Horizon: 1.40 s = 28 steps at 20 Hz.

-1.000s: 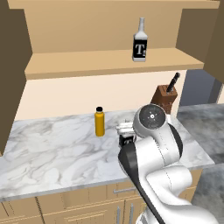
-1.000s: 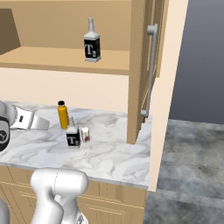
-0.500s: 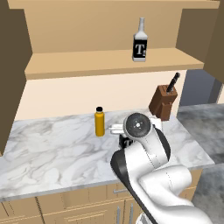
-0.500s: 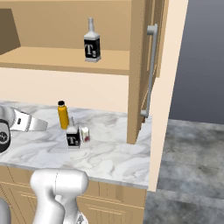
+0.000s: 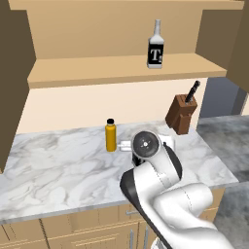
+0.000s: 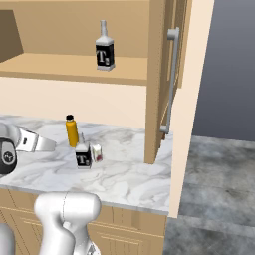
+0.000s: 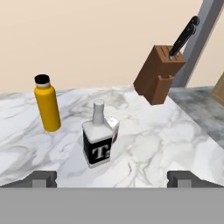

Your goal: Sort all alcoholic drinks to one cabinet, and non-alcoholic drinks to the other.

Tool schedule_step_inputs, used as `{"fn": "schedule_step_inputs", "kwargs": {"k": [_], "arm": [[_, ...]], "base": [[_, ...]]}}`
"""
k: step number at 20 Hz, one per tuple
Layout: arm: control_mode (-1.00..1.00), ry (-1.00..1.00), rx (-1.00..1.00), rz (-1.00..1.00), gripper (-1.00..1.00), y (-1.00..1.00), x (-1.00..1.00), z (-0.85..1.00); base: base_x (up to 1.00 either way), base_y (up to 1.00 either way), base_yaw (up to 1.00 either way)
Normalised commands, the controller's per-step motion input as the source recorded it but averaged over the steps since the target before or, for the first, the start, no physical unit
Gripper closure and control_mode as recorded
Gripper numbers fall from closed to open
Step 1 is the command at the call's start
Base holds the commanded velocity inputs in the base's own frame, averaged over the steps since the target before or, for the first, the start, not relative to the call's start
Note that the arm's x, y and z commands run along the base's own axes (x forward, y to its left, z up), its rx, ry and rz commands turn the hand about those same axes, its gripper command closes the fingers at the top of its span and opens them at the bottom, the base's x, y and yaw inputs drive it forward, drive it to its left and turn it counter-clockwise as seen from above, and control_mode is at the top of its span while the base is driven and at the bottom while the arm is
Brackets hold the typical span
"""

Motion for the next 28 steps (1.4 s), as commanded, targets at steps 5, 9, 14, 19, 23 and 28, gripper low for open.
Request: {"fn": "schedule_step_inputs", "kwargs": {"k": [5,9,14,19,23,28], "arm": [[-1.00,-0.01,0.00,0.00,-1.00,0.00,0.25,-0.19],[-1.00,0.00,0.00,0.00,-1.00,0.00,0.31,-0.20],[-1.00,0.00,0.00,0.00,-1.00,0.00,0.35,-0.12],[-1.00,-0.01,0.01,0.00,-1.00,0.00,0.37,-0.10],[-1.00,-0.02,0.01,0.00,-1.00,0.00,0.41,-0.21],[-1.00,0.00,0.01,0.00,-1.00,-0.03,0.40,-0.19]], "base": [[0.00,0.00,0.00],[0.00,0.00,0.00],[0.00,0.00,0.00],[0.00,0.00,0.00],[0.00,0.00,0.00],[0.00,0.00,0.00]]}}
